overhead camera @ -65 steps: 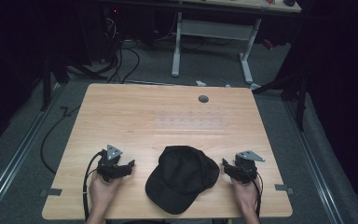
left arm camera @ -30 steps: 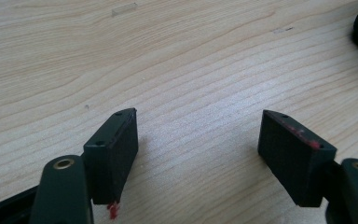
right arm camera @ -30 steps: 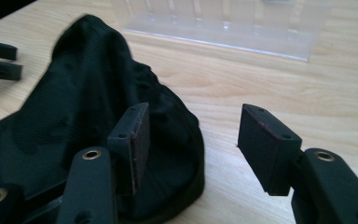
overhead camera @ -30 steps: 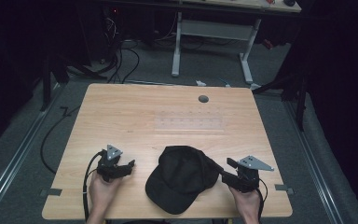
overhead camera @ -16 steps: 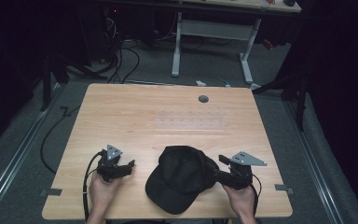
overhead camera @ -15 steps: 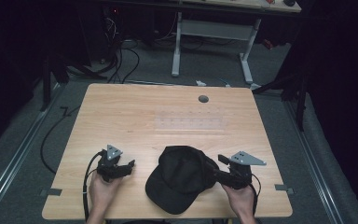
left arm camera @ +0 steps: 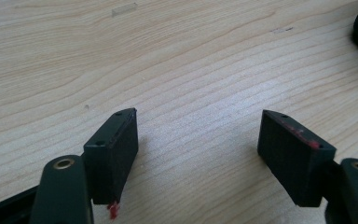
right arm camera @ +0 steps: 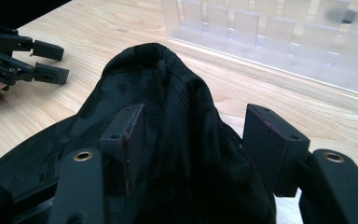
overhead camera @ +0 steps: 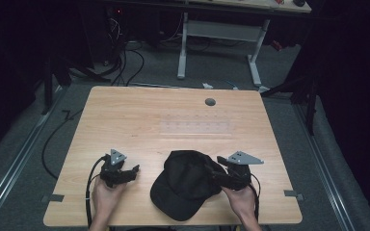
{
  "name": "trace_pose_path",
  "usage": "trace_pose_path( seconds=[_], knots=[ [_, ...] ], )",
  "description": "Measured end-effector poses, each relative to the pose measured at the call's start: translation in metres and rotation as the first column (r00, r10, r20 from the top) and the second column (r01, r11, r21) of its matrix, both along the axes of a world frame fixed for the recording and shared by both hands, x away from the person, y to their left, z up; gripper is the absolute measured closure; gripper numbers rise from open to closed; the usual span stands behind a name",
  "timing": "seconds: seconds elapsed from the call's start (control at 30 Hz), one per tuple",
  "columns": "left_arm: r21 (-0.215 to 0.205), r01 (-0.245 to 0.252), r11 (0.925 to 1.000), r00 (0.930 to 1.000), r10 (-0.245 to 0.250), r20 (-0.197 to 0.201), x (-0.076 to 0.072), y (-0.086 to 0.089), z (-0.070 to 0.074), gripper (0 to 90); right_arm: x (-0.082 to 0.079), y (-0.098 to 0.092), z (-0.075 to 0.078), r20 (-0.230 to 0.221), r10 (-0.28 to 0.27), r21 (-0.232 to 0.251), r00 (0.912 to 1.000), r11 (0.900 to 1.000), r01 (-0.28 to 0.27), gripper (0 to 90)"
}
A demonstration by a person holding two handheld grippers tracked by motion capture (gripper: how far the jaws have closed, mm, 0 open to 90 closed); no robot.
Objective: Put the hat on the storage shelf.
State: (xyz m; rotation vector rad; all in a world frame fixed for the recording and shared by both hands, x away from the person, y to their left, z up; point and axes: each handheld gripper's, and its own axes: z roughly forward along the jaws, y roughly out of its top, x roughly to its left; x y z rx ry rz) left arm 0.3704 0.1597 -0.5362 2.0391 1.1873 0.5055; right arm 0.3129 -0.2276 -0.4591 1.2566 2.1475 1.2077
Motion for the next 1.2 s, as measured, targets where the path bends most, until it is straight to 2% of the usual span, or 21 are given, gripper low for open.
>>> trace_pose_path(
  seconds=[0.17,0.53,0.87,1.07,1.2],
  knots=[
    [0.003,0.002,1.0000,1.0000,-0.002,0.001,0.000,0.000,0.000,29.0,0.011,0.005,-0.006,-0.046,0.004,0.015,0.9989,1.000,-0.003,39.7],
    [0.003,0.003,1.0000,1.0000,-0.003,0.000,0.000,0.000,0.000,28.9,0.022,0.010,-0.015,-0.094,-0.008,0.016,0.9956,1.000,0.009,43.3],
    [0.002,0.002,1.0000,1.0000,-0.002,0.000,0.000,0.000,0.000,28.8,0.024,0.013,-0.018,-0.100,0.006,0.005,0.9950,1.000,-0.006,60.1],
    [0.003,0.007,1.0000,1.0000,-0.007,-0.002,0.000,0.000,0.000,27.8,0.026,0.012,-0.018,-0.143,0.022,0.011,0.9895,1.000,-0.021,74.1],
    [0.006,0.004,1.0000,1.0000,-0.004,-0.004,0.000,0.000,0.000,25.8,0.026,0.011,-0.017,-0.132,0.034,0.017,0.9907,0.999,-0.032,80.7]
  ],
)
